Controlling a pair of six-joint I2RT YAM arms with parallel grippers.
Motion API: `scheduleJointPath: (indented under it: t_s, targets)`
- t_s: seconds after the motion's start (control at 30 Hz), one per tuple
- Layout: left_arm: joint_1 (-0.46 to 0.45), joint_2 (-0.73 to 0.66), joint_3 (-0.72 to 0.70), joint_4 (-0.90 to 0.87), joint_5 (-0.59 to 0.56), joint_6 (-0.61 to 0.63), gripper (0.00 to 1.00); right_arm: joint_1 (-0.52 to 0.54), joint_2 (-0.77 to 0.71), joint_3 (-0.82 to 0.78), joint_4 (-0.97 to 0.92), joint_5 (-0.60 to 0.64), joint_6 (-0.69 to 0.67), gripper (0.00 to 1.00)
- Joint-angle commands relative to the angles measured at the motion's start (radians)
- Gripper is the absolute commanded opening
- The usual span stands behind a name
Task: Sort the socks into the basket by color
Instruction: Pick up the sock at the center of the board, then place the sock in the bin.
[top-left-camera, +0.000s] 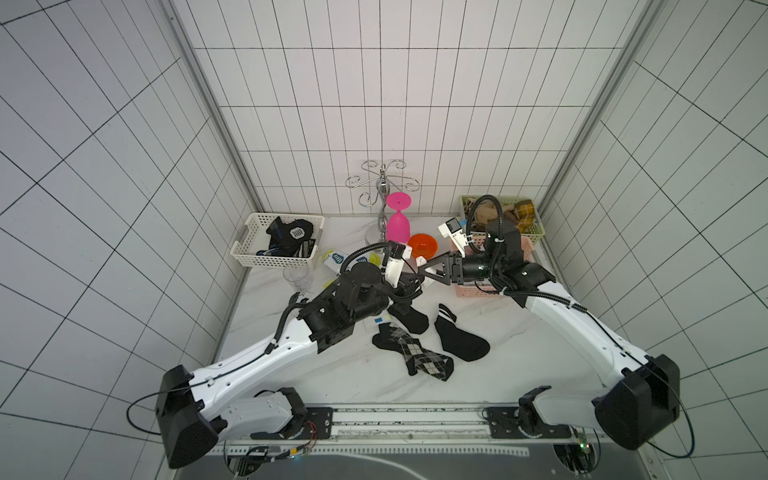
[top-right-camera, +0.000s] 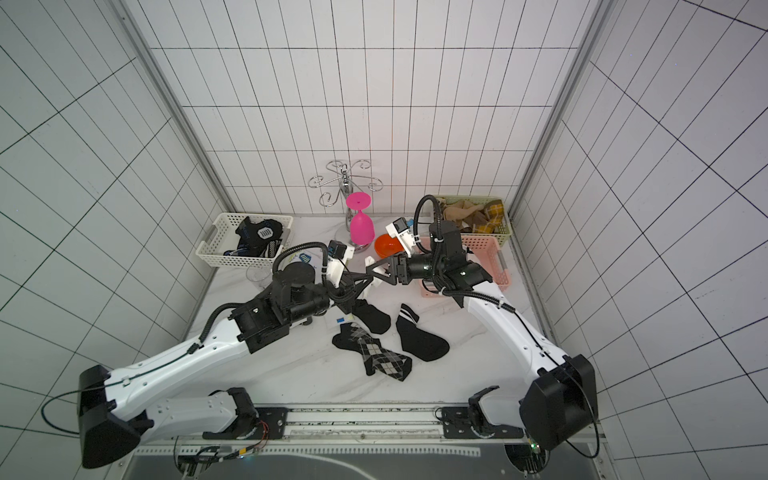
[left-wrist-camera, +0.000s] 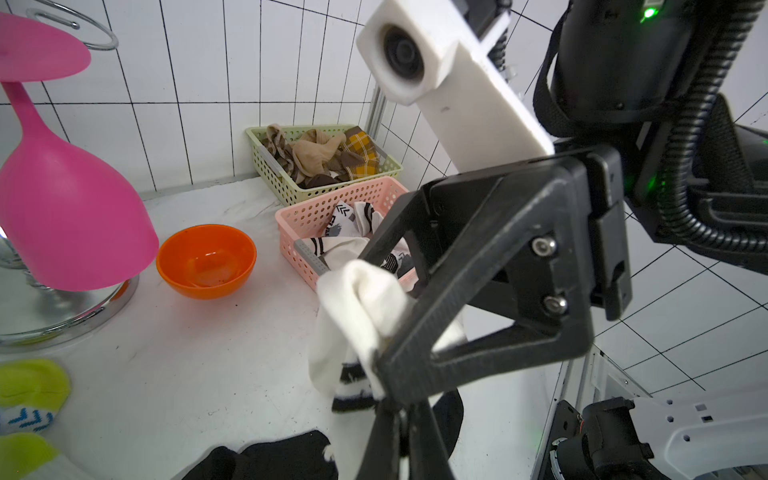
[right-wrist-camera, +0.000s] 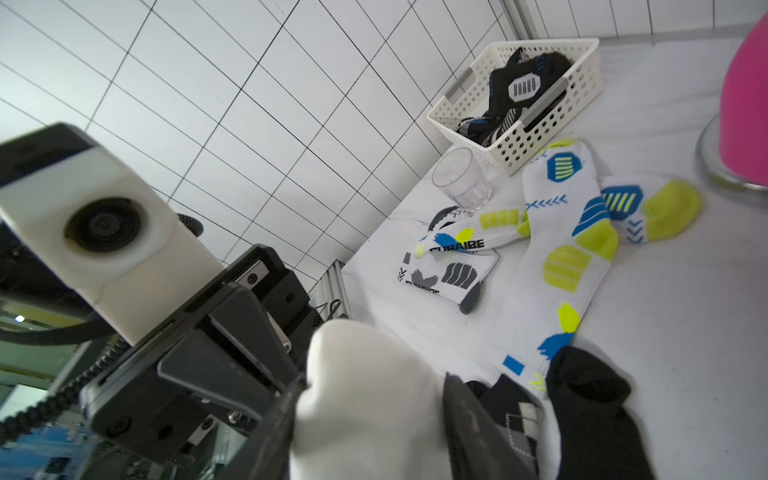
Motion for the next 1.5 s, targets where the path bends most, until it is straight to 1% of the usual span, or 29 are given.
scheduleJointPath:
  t_s: [0.0, 0.03, 0.07, 0.1, 0.13, 0.17, 0.2, 0.23, 0.3, 0.37, 0.43, 0.53, 0.63, 0.83, 0.9, 1.03, 1.1, 1.13, 1.2, 1.23, 1.33, 1.47]
  targets:
    - [0.002, 0.01, 0.025, 0.042, 0.043, 0.006, 0.0, 0.007, 0.005, -0.018, 0.024, 0.007, -0.008, 0.14]
    - [0.002, 0.012, 0.025, 0.039, 0.041, 0.006, 0.05, 0.006, 0.002, -0.019, 0.023, 0.02, -0.009, 0.04]
    - [0.003, 0.011, 0.024, 0.035, 0.036, 0.006, 0.11, 0.005, -0.001, -0.021, 0.024, 0.029, -0.011, 0.0]
    - [0.004, 0.009, 0.021, 0.033, 0.032, 0.005, 0.17, 0.003, 0.0, -0.021, 0.023, 0.036, -0.013, 0.0]
    - [0.006, 0.007, 0.018, 0.032, 0.03, 0.002, 0.26, 0.001, 0.001, -0.021, 0.02, 0.044, -0.015, 0.0]
    - [0.011, 0.003, 0.013, 0.029, 0.03, -0.002, 0.37, -0.006, 0.003, -0.018, 0.014, 0.059, -0.017, 0.0]
    - [0.014, -0.001, 0.01, 0.026, 0.029, -0.006, 0.44, -0.016, 0.007, -0.016, 0.008, 0.073, -0.017, 0.0]
    - [0.019, -0.008, 0.006, 0.018, 0.022, -0.012, 0.49, -0.036, 0.013, -0.012, 0.001, 0.091, -0.017, 0.0]
    - [0.029, -0.022, -0.002, -0.003, 0.005, -0.022, 0.54, -0.087, 0.021, -0.003, -0.009, 0.123, -0.013, 0.0]
    - [0.045, -0.043, -0.017, -0.023, -0.01, -0.037, 0.57, -0.152, 0.035, 0.013, -0.026, 0.175, -0.013, 0.0]
    - [0.069, -0.061, -0.029, -0.051, -0.018, -0.057, 0.58, -0.213, 0.05, 0.031, -0.038, 0.228, -0.023, 0.0]
    - [0.112, -0.083, -0.043, -0.114, -0.031, -0.082, 0.59, -0.293, 0.087, 0.074, -0.085, 0.369, -0.042, 0.0]
    - [0.149, -0.098, -0.058, -0.178, -0.058, -0.094, 0.59, -0.349, 0.123, 0.098, -0.102, 0.515, -0.052, 0.0]
    - [0.232, -0.109, -0.115, -0.241, -0.054, -0.114, 0.59, -0.429, 0.211, 0.108, -0.092, 0.821, -0.089, 0.0]
    - [0.256, -0.102, -0.133, -0.25, -0.048, -0.118, 0.59, -0.459, 0.256, 0.113, -0.088, 0.861, -0.092, 0.0]
    - [0.282, -0.076, -0.159, -0.259, -0.067, -0.113, 0.59, -0.507, 0.353, 0.132, -0.076, 0.873, -0.081, 0.0]
    - [0.294, -0.057, -0.163, -0.259, -0.074, -0.109, 0.59, -0.514, 0.392, 0.143, -0.077, 0.893, -0.078, 0.07]
    - [0.298, -0.04, -0.16, -0.266, -0.081, -0.104, 0.59, -0.514, 0.405, 0.143, -0.077, 0.906, -0.075, 0.13]
    - [0.31, -0.007, -0.149, -0.288, -0.106, -0.102, 0.59, -0.515, 0.426, 0.145, -0.084, 0.904, -0.069, 0.22]
    - [0.316, 0.009, -0.141, -0.3, -0.118, -0.102, 0.59, -0.515, 0.432, 0.147, -0.092, 0.904, -0.069, 0.29]
    - [0.336, 0.058, -0.126, -0.316, -0.14, -0.105, 0.6, -0.515, 0.425, 0.14, -0.1, 0.915, -0.069, 0.6]
    - [0.361, 0.134, -0.1, -0.331, -0.159, -0.108, 0.62, -0.511, 0.381, 0.135, -0.102, 0.928, -0.068, 0.97]
